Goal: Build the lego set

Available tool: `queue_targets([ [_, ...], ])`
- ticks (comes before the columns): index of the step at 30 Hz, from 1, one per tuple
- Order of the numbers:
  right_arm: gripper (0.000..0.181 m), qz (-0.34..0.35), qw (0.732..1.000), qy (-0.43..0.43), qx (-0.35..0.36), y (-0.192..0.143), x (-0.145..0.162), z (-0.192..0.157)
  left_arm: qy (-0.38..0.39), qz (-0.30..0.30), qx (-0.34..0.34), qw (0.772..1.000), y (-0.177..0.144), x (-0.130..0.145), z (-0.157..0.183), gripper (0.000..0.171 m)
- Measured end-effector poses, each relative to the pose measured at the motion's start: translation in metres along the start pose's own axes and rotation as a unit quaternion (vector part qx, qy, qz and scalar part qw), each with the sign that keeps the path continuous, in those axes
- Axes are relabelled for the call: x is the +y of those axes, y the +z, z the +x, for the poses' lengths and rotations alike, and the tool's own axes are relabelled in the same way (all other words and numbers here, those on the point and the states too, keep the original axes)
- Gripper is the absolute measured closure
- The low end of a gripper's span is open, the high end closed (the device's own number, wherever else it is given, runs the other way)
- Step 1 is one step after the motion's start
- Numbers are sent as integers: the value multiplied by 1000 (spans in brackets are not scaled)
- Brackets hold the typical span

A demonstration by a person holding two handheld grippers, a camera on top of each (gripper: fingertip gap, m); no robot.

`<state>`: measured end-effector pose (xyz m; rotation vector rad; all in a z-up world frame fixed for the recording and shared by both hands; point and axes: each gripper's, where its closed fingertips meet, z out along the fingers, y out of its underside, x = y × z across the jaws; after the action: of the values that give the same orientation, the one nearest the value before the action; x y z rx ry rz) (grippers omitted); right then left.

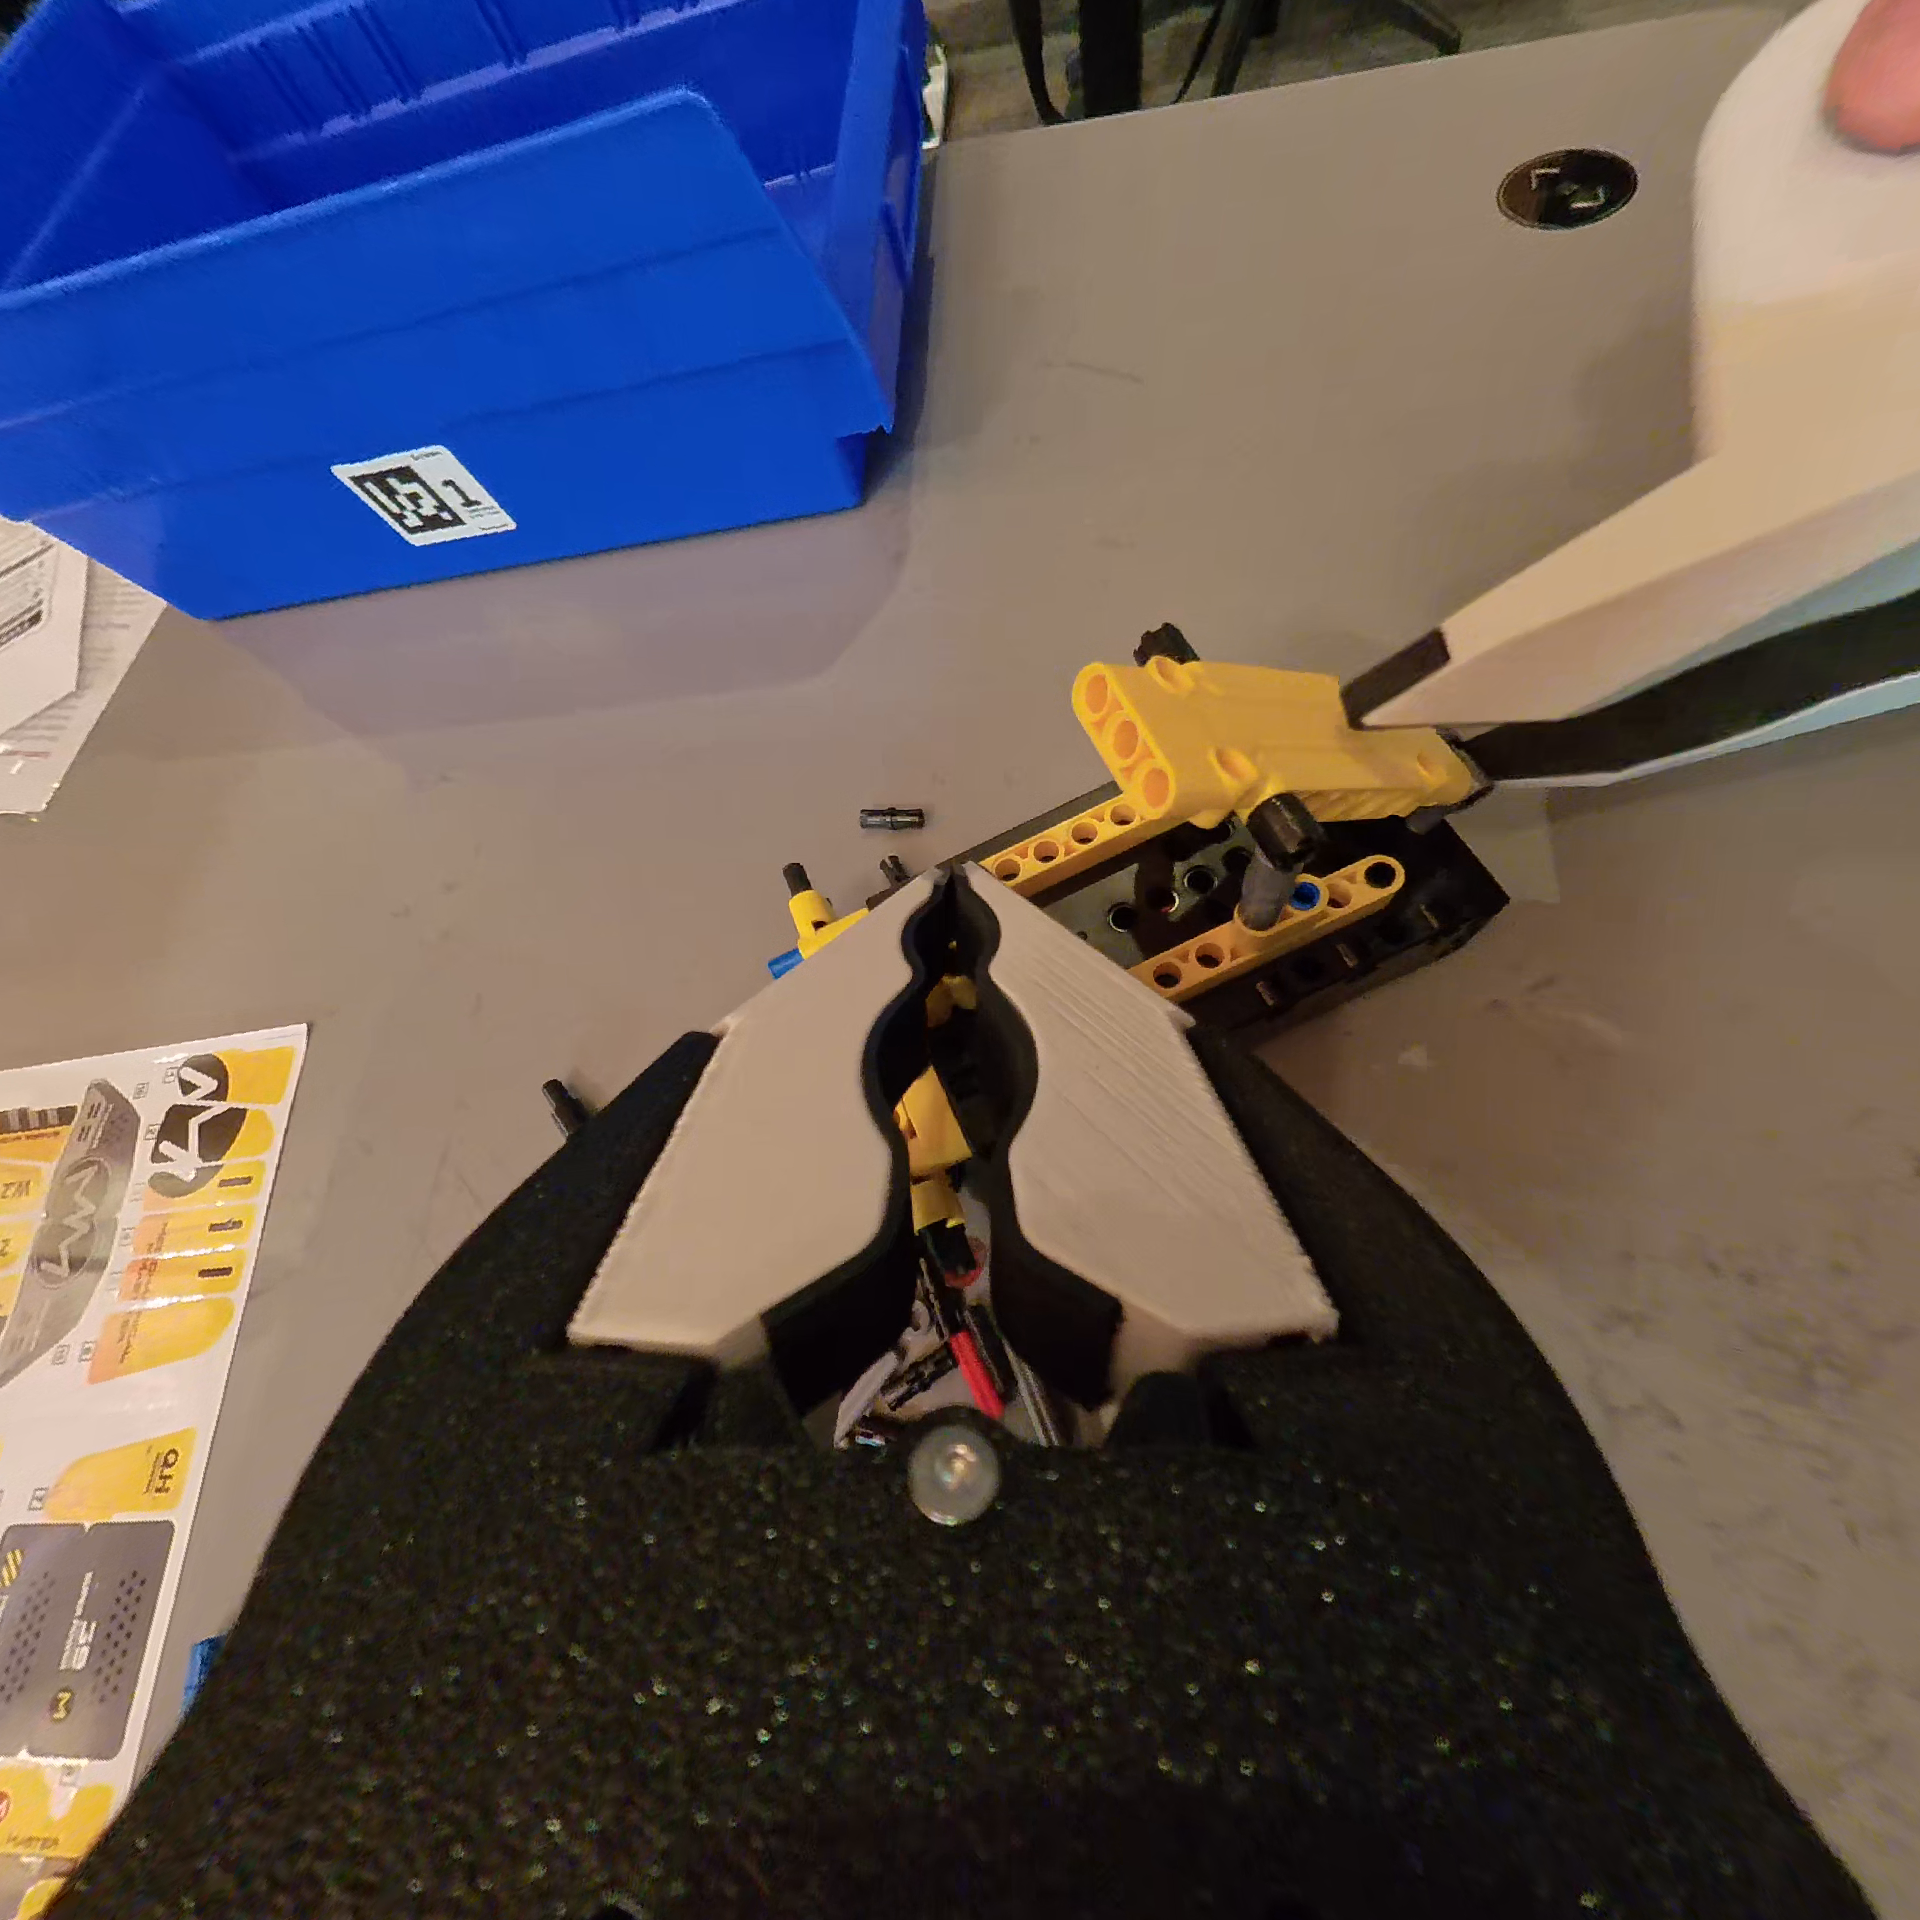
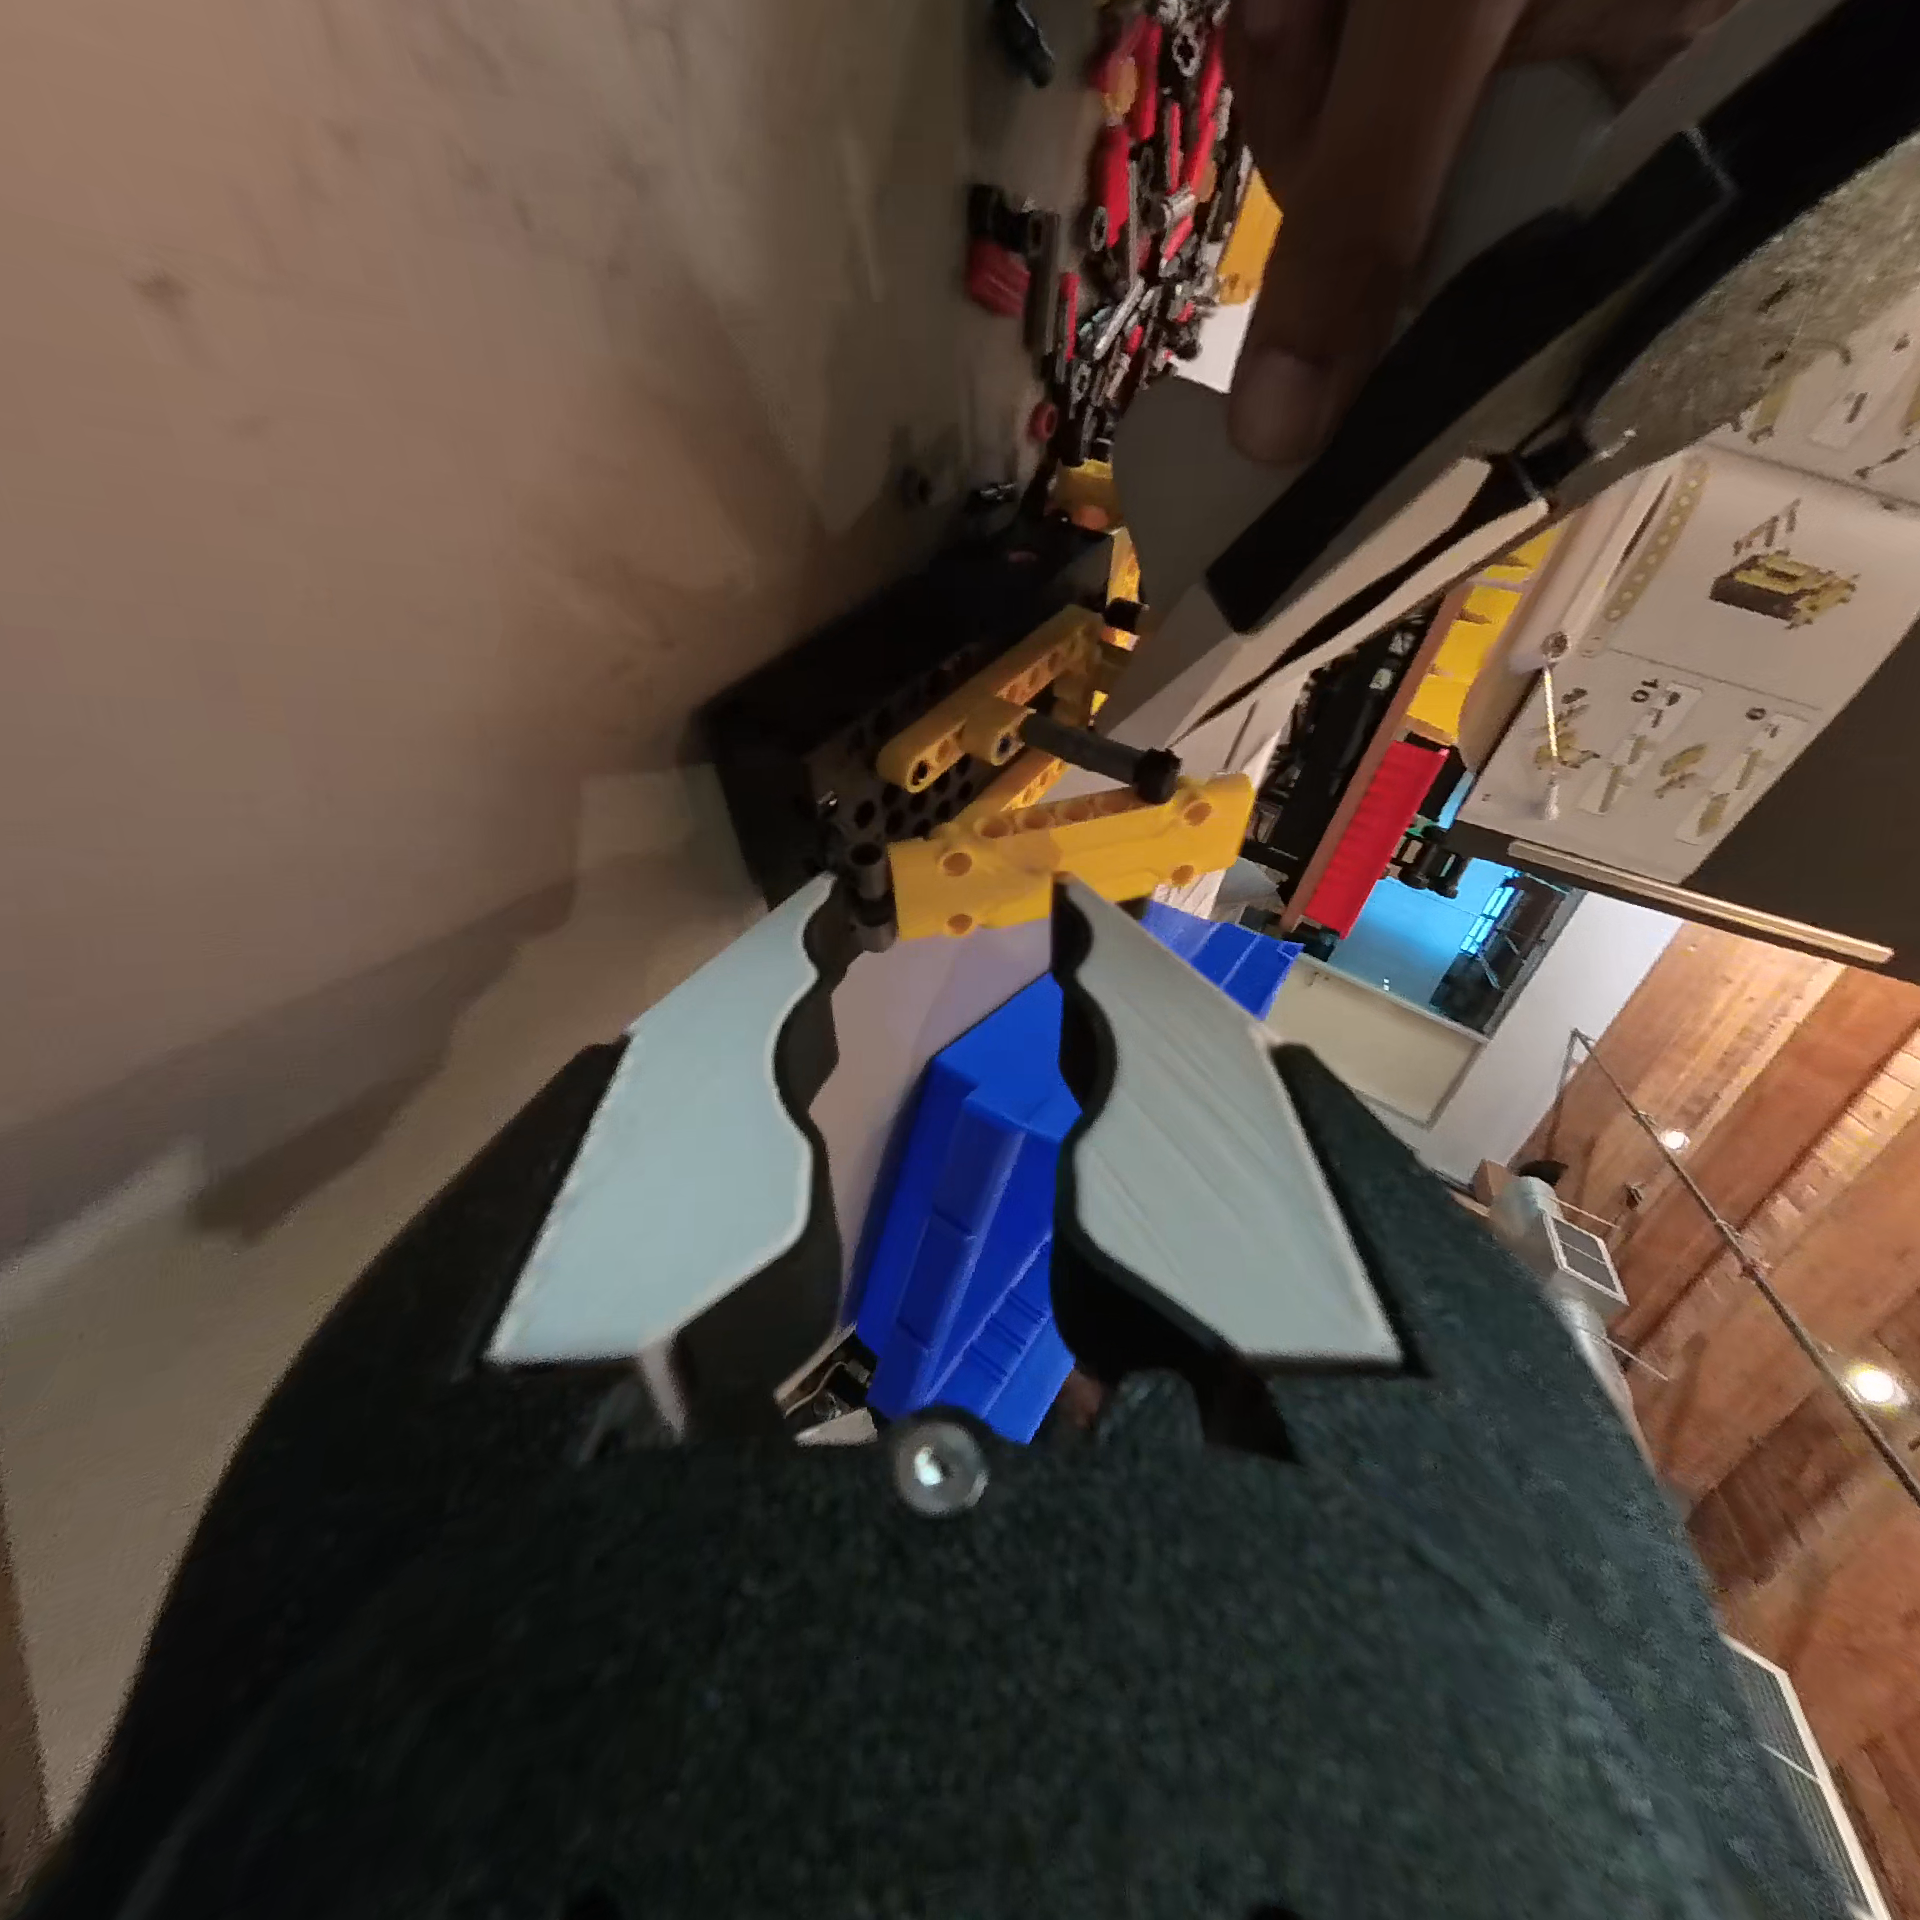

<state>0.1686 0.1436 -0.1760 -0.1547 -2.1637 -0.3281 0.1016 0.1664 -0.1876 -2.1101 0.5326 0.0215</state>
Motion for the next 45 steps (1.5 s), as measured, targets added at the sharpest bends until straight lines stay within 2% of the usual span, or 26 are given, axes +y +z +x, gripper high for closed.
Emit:
queue_targets([
  [2,150,1,1000,-2,-7,0,-2,-4,-3,1,2,1000,0,0,0,171],
  [15,152,29,998,47,-4,0,-10,-6,-15,4,5,1000,0,-1,1,171],
  [29,155,13,999,49,12,4,-11,-4,-25,-3,-1,1000,0,1,-3,171],
  [33,159,-11,999,29,44,5,-12,-6,-42,-10,7,999,0,1,-3,171],
  [45,161,-15,996,81,41,6,-18,-4,-36,-14,-5,999,3,0,-4,171],
])
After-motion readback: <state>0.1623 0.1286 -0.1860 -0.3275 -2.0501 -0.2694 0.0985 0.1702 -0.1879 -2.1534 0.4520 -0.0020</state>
